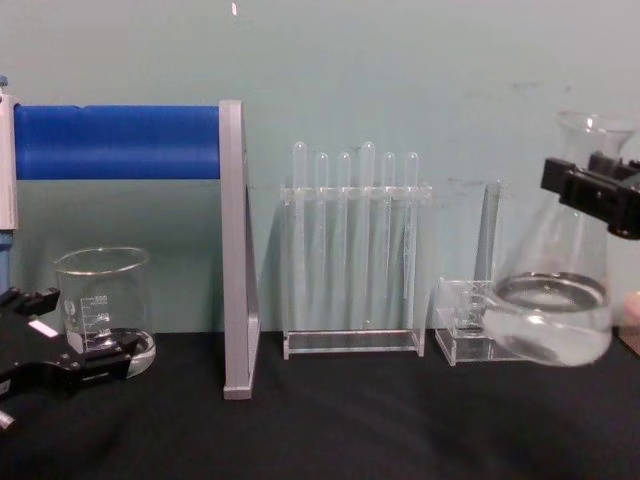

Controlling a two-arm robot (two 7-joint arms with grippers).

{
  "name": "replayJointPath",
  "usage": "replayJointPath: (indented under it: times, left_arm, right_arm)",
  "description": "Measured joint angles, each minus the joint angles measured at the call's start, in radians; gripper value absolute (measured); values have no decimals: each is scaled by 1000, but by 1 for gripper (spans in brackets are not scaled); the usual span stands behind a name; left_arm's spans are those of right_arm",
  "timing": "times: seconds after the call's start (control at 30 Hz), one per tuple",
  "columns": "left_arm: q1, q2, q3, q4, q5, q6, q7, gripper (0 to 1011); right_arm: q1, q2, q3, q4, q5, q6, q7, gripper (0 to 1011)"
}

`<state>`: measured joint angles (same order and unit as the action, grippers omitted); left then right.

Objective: Grasp the erlenmeyer flask with one hand, shake it three times, then place it back.

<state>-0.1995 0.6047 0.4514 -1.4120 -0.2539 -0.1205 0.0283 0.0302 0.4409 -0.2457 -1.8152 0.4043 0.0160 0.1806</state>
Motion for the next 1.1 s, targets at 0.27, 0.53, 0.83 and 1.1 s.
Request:
replayJointPath:
  times: [0.27, 0.53, 0.83, 1.1]
  left_arm:
    - [0, 0, 0, 0, 0, 0, 0, 1001]
    - [0, 0, 0, 0, 0, 0, 0, 1001]
    - [0, 0, 0, 0, 0, 0, 0, 1001]
    - [0, 0, 0, 0, 0, 0, 0, 1001]
  right_arm:
    - [-10, -13, 20, -4, -14, 16, 3, 449]
    - [15, -24, 1, 14, -20, 16, 69, 449]
    - [90, -31, -103, 52, -18, 10, 227, 449]
    - [159, -27, -212, 84, 3, -4, 354, 449]
